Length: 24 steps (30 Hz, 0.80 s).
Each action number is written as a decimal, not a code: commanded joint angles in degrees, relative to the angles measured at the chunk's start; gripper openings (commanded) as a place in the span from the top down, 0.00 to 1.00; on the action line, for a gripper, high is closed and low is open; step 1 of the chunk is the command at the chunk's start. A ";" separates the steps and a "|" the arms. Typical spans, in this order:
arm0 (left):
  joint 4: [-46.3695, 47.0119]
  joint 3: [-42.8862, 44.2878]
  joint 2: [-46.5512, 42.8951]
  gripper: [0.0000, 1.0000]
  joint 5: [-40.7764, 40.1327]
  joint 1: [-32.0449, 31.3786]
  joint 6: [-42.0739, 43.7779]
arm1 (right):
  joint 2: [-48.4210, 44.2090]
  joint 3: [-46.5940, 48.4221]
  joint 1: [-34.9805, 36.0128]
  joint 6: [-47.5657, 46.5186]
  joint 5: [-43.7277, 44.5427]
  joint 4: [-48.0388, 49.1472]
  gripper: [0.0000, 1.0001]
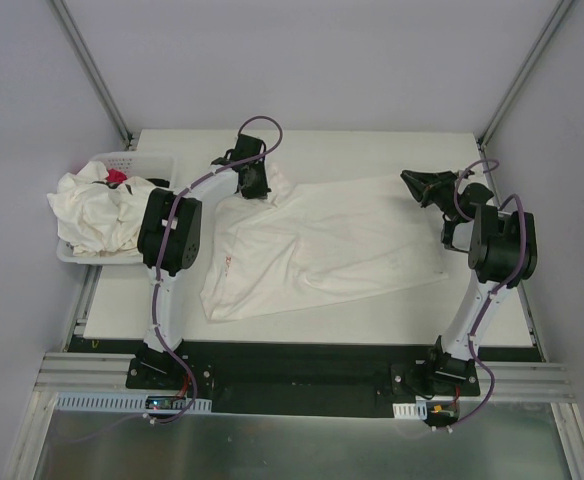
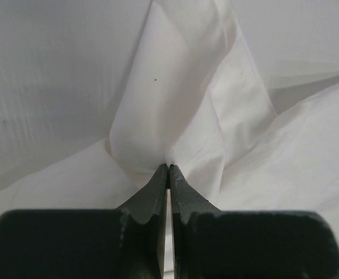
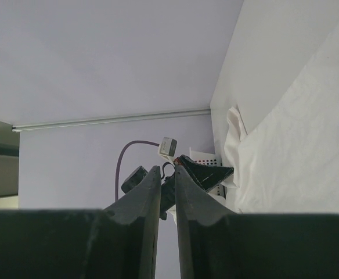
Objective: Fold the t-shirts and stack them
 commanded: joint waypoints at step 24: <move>-5.37 14.99 -2.91 1.00 -6.42 1.24 4.29 | 9.35 22.79 -1.76 -15.04 -3.76 -20.86 0.73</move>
